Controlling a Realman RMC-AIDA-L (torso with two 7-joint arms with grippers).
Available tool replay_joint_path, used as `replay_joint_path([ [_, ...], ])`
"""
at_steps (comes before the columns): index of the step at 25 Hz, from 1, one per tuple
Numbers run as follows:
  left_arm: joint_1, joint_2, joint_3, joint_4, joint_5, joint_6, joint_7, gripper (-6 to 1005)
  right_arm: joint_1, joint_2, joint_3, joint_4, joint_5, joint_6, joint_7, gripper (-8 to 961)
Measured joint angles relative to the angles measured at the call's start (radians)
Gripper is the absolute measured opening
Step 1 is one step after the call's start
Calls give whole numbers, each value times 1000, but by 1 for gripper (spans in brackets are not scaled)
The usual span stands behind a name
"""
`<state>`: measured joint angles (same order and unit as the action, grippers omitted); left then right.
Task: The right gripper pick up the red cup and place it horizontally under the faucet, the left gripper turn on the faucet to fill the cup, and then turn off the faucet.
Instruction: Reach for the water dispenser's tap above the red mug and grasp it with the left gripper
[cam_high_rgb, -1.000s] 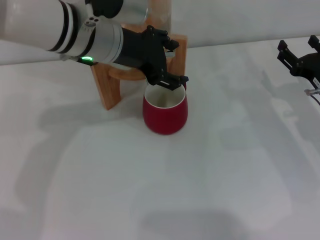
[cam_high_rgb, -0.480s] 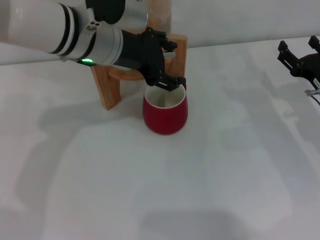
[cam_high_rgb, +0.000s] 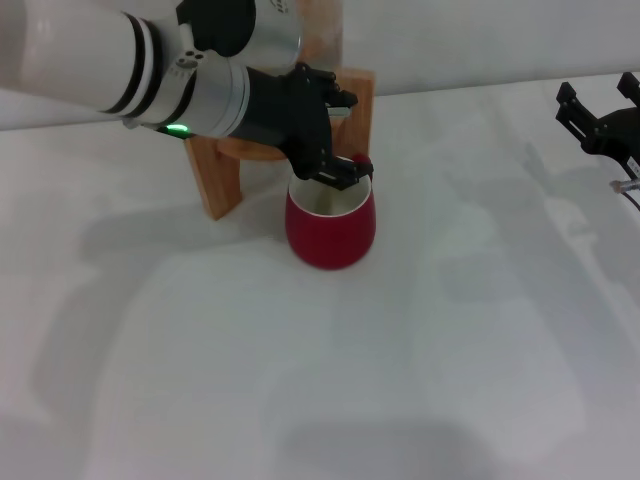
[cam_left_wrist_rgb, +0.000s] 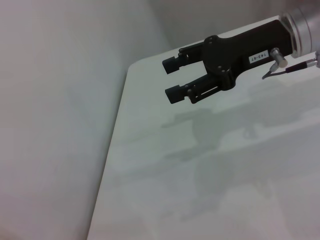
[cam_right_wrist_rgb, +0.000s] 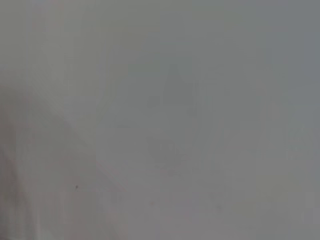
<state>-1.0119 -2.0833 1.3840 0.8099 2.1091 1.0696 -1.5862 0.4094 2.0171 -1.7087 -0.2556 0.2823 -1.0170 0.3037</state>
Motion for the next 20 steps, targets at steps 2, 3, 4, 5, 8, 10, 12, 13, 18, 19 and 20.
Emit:
replay_joint_path([
  [2, 1, 0, 0, 0, 0, 0, 0, 813, 0, 0, 0, 0, 0, 0, 0, 829],
  [3, 2, 0, 1, 0, 0, 0, 0, 813, 0, 0, 0, 0, 0, 0, 0, 829],
  [4, 4, 0, 1, 1, 0, 0, 0, 813, 0, 0, 0, -1, 0, 0, 0, 829],
  [5, 4, 0, 2, 3, 0, 1, -1, 813, 0, 0, 0, -1, 0, 0, 0, 829],
  [8, 7, 1, 2, 8, 0, 8, -4, 814, 2, 0, 0, 0, 0, 2, 0, 830],
  [10, 7, 1, 3, 9, 0, 13, -4, 814, 3, 0, 0, 0, 0, 2, 0, 830],
  [12, 7, 2, 3, 10, 0, 14, -5, 814, 3, 0, 0, 0, 0, 2, 0, 830],
  [13, 8, 2, 3, 11, 0, 15, -5, 814, 4, 0, 0, 0, 0, 2, 0, 830],
  [18, 10, 2, 3, 22, 0, 30, -8, 814, 5, 0, 0, 1, 0, 2, 0, 830],
  [19, 11, 2, 2, 26, 0, 36, -11, 814, 5, 0, 0, 1, 0, 2, 0, 830],
  [20, 12, 2, 1, 29, 0, 39, -12, 814, 5, 0, 0, 1, 0, 2, 0, 830],
])
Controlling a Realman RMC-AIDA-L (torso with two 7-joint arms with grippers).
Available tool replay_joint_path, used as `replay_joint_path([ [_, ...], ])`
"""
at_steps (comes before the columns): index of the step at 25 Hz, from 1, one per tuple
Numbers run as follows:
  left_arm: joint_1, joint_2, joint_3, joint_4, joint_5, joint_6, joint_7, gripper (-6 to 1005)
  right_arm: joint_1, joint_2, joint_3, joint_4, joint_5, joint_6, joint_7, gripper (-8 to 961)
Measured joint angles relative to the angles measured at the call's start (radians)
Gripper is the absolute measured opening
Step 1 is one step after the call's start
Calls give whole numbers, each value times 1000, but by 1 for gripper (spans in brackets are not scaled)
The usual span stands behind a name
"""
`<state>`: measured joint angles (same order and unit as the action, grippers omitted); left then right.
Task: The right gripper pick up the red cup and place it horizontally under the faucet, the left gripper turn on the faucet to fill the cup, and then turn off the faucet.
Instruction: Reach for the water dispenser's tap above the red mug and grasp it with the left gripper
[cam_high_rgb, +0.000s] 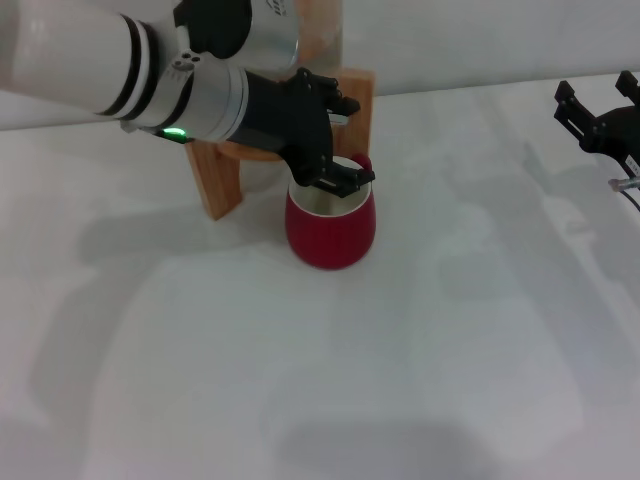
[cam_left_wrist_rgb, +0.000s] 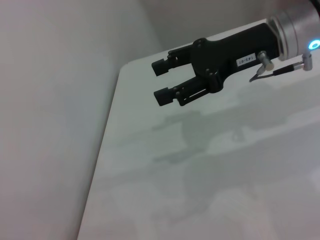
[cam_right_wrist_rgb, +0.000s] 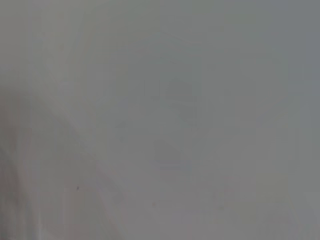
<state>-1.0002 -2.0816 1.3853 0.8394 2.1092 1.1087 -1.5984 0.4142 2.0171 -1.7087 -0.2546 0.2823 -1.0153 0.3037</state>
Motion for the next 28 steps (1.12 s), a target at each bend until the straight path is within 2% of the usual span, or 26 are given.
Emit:
replay_joint_path([
  [28, 32, 2, -7, 72, 25, 80, -56, 814, -2, 2, 0, -1, 0, -2, 0, 830],
])
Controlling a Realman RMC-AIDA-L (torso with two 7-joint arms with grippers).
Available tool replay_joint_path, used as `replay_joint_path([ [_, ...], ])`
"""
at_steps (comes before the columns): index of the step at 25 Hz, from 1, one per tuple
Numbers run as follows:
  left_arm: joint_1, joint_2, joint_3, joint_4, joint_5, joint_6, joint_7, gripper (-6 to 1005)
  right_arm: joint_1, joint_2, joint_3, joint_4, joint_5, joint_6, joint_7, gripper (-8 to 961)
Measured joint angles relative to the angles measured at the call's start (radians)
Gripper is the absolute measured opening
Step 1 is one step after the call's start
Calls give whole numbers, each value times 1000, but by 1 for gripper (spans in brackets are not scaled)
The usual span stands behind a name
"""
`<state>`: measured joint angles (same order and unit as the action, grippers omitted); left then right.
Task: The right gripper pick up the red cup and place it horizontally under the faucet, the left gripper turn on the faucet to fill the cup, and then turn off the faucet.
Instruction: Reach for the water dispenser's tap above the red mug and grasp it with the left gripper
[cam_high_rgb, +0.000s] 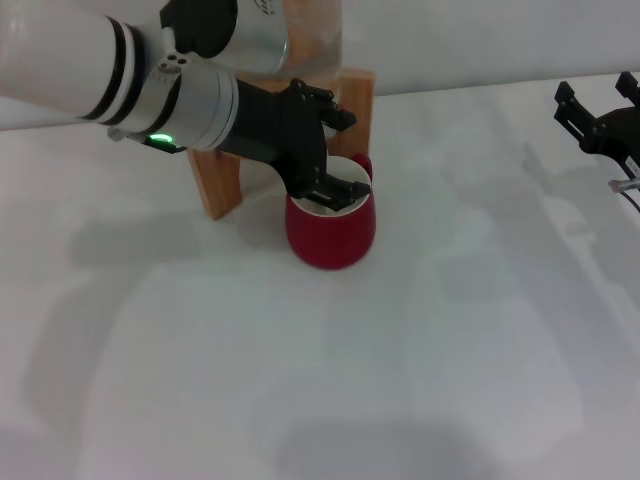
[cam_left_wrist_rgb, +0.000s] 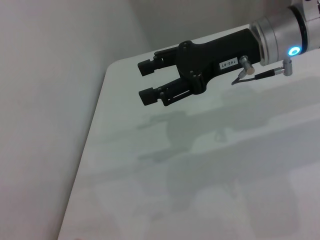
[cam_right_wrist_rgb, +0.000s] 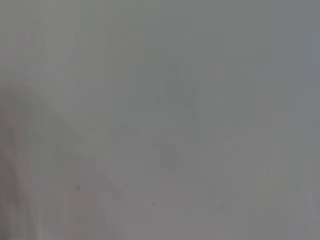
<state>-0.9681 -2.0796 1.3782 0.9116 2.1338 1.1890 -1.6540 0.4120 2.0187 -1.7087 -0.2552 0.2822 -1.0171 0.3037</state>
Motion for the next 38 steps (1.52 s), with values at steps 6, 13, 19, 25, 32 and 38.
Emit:
replay_joint_path([
  [6, 12, 0, 2, 24, 1, 9, -11, 813, 1, 0, 0, 1, 0, 0, 0, 830],
  [13, 23, -3, 4, 52, 25, 23, -32, 814, 5, 0, 0, 2, 0, 2, -1, 830],
  [19, 23, -3, 4, 53, 26, 25, -35, 814, 5, 0, -2, 4, 0, 2, -1, 830],
  [25, 28, -2, 6, 68, 26, 26, -36, 814, 2, 0, -3, 0, 0, 0, 0, 830],
  [32, 34, -2, 5, 79, 26, 24, -32, 814, 1, 0, -6, -2, 0, 0, 0, 830],
  [38, 34, -3, 5, 89, 26, -1, -20, 814, 1, 0, -8, -4, 0, 0, 0, 830],
])
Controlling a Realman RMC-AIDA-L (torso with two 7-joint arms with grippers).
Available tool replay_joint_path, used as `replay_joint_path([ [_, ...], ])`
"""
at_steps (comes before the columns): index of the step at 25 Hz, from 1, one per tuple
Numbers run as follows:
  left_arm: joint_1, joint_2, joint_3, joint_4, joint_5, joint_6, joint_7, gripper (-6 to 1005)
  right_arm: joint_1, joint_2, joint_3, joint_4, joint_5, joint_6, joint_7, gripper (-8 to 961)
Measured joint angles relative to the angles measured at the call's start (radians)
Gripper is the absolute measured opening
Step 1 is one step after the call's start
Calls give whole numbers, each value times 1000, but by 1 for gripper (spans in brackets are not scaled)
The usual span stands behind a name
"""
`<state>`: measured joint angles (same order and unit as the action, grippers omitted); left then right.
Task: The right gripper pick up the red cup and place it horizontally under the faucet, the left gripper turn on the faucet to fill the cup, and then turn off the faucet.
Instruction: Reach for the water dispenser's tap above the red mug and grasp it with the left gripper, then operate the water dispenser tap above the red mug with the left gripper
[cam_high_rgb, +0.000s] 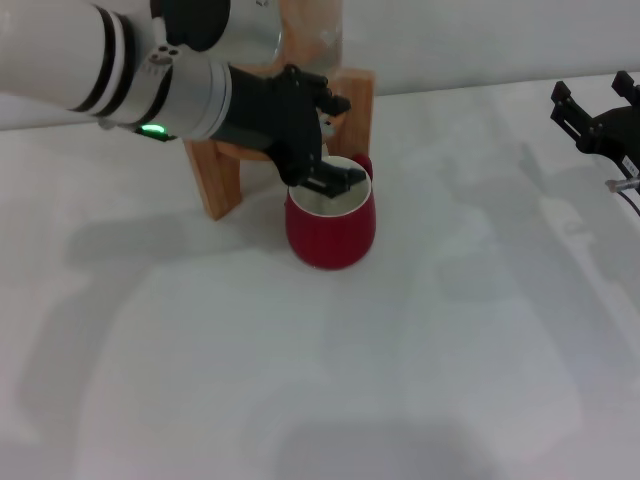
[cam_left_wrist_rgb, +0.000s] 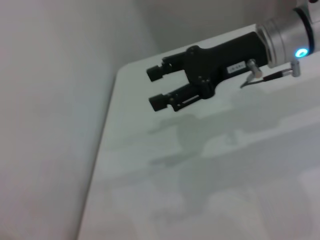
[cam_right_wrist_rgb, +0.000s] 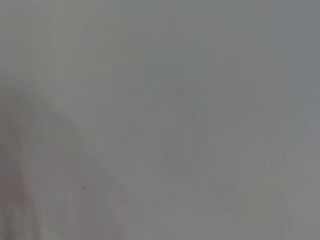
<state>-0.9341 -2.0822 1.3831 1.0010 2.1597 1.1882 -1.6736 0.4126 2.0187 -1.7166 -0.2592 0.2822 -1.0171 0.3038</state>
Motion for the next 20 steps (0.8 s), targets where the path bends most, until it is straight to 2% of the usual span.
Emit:
replay_joint_path([
  [10, 10, -5, 8, 48, -14, -21, -2, 814, 2, 0, 3, 0, 0, 0, 0, 830],
  [17, 122, -7, 60, 191, -44, -32, -66, 814, -1, 0, 5, 0, 0, 0, 0, 830],
  [18, 122, -7, 60, 191, -44, -32, -66, 814, -2, 0, 5, 0, 0, 0, 0, 830],
  [19, 163, -7, 76, 238, -46, -39, -87, 814, -3, 0, 5, 0, 0, 0, 0, 830],
  [20, 176, -7, 82, 252, -46, -43, -94, 814, -3, 0, 6, 1, 0, 0, 0, 830],
])
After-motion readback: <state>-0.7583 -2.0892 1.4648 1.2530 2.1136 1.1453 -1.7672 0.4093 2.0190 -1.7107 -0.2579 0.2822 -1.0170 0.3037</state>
